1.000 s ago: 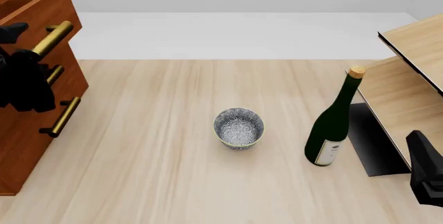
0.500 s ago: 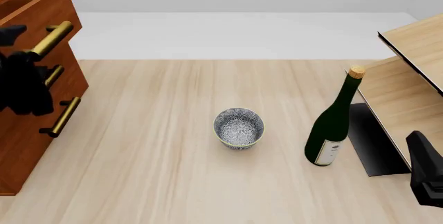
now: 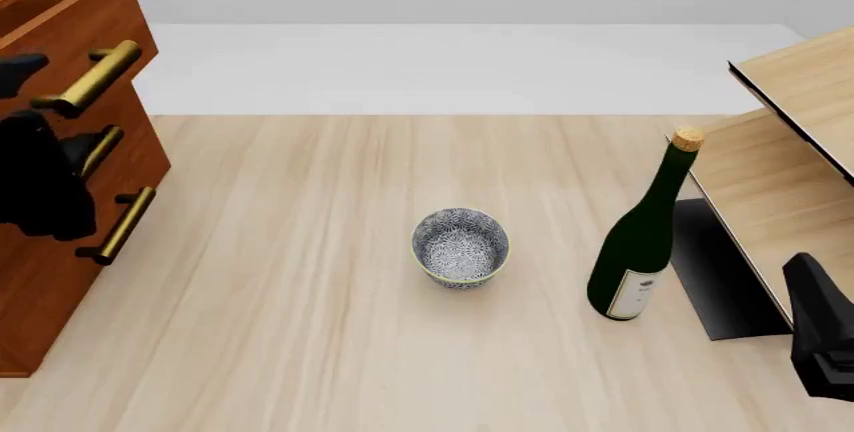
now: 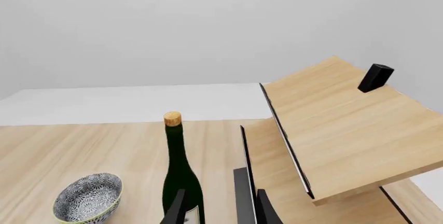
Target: Close the bottom drawer of the cabinet and open the top drawer.
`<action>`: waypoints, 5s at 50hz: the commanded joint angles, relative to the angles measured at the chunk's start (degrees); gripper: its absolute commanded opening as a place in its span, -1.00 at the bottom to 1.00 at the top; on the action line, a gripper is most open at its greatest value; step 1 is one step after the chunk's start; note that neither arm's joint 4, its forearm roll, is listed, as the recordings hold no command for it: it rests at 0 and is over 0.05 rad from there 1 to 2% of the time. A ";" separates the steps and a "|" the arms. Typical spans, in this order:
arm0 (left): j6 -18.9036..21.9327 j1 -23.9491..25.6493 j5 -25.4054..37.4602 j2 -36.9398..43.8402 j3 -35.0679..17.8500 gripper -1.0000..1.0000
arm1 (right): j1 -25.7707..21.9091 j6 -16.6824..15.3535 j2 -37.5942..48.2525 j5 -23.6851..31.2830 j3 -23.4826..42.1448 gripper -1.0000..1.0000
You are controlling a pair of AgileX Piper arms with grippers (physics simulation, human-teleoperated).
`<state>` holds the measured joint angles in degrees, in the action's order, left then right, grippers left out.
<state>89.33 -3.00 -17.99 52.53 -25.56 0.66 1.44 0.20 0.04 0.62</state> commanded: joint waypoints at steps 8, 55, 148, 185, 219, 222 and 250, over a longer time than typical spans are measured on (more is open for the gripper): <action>-1.13 1.43 6.84 -8.45 1.22 1.00 | -0.33 -0.54 -0.05 -0.15 -0.06 1.00; -23.18 8.39 32.45 -5.27 -31.88 1.00 | -0.01 -0.53 -0.09 -0.15 0.28 1.00; -78.37 -3.46 70.22 7.43 -51.32 1.00 | -0.84 0.05 -0.15 0.09 0.33 1.00; -77.45 -5.35 66.73 6.45 -44.64 1.00 | -0.90 0.15 -0.14 0.17 0.50 1.00; -77.56 -7.44 62.49 6.53 -39.02 1.00 | -0.99 -0.01 -0.14 0.05 0.41 1.00; -77.92 -7.25 62.18 6.64 -38.37 1.00 | -1.00 0.00 -0.14 0.05 0.42 1.00; -78.53 -8.17 59.34 6.49 -33.23 1.00 | -1.12 -0.03 -0.14 0.08 0.44 1.00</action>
<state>10.77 -10.85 42.33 59.06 -60.74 -0.41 1.40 0.06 0.11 1.05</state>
